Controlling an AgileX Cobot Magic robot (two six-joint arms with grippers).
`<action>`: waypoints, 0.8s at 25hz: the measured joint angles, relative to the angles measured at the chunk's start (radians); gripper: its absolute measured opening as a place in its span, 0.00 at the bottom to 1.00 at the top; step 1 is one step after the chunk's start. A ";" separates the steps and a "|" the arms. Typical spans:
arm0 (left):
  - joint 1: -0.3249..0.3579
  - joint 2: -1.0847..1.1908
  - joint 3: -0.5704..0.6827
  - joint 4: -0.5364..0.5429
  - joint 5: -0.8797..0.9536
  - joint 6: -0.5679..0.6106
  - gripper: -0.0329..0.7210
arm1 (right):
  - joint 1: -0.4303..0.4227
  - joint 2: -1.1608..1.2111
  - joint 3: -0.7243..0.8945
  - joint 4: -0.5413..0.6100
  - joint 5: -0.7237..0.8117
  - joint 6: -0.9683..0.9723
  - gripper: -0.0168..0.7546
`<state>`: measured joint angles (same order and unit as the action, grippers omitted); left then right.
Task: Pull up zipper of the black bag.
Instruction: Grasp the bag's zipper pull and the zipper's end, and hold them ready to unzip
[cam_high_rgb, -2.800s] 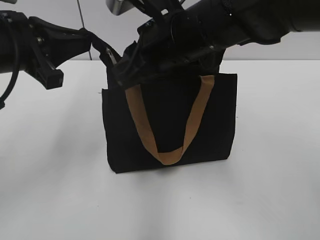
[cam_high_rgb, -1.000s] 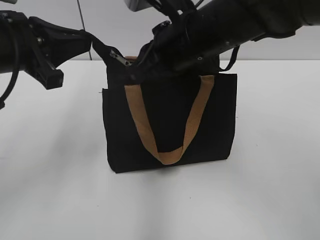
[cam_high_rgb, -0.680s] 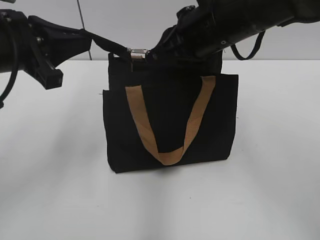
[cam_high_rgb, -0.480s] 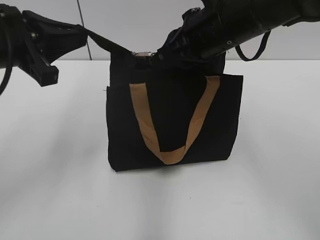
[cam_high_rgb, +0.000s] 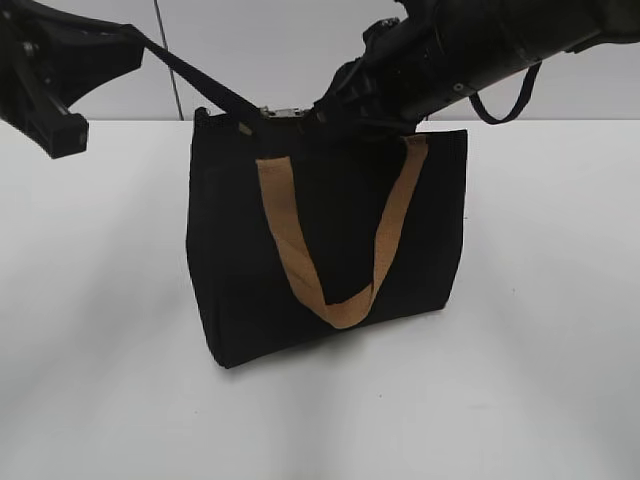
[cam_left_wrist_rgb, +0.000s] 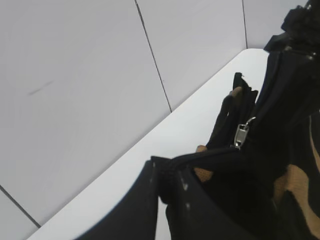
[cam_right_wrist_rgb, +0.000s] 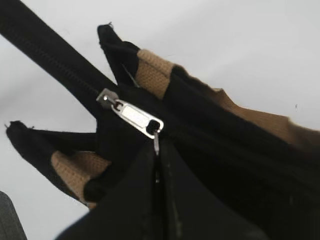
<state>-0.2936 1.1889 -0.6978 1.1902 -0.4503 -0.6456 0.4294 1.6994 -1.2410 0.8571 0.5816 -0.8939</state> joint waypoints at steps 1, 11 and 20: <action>0.000 0.000 0.000 -0.001 0.001 0.000 0.09 | 0.000 0.000 0.000 -0.013 0.000 0.011 0.02; 0.024 -0.008 0.000 -0.008 0.023 0.000 0.08 | -0.003 0.000 0.000 -0.212 -0.013 0.188 0.02; 0.026 -0.009 0.000 -0.001 0.047 0.000 0.08 | -0.136 -0.029 0.000 -0.242 -0.017 0.302 0.02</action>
<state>-0.2673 1.1798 -0.6978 1.1892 -0.4030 -0.6456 0.2933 1.6700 -1.2410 0.6153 0.5643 -0.5920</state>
